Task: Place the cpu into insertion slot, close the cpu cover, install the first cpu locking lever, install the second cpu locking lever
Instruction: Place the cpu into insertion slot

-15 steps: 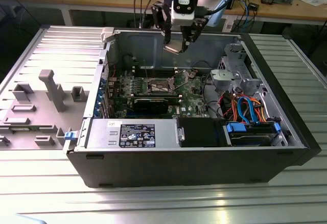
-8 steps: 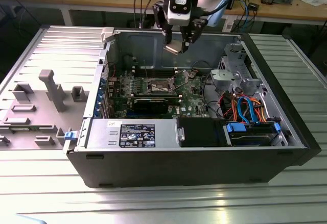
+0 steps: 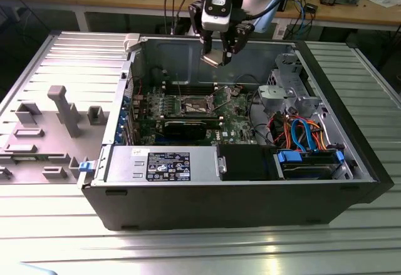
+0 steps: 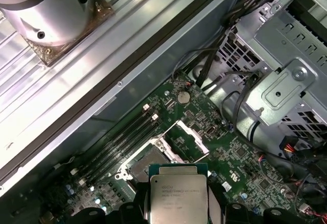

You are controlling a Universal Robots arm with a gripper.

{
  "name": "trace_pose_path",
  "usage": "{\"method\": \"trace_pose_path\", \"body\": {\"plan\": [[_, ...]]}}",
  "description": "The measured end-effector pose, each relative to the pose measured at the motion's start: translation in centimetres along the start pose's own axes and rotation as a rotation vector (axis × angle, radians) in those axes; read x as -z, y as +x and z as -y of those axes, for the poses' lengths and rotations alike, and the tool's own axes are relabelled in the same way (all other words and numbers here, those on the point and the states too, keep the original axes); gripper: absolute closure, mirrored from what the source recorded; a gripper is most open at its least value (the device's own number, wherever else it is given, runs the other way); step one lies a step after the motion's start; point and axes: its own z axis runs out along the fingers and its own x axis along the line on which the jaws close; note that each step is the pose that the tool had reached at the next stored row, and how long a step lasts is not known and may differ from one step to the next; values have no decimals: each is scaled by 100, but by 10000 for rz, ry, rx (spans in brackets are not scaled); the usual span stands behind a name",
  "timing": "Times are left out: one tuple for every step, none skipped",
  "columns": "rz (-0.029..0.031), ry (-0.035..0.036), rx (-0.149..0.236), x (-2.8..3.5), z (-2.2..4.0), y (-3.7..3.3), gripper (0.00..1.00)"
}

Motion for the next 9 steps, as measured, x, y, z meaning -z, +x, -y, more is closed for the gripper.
{"method": "trace_pose_path", "body": {"plan": [[5,-1,-60,0,0,0,45],[12,-3,-128,0,0,0,45],[16,-4,-185,-1,0,0,45],[22,-5,-248,-1,0,0,45],[25,-5,-285,-1,0,0,45],[30,-6,-335,-1,0,0,45],[32,-7,-353,-1,0,0,45],[32,-7,-357,-1,0,0,45],[32,-7,-357,-1,0,0,45]]}}
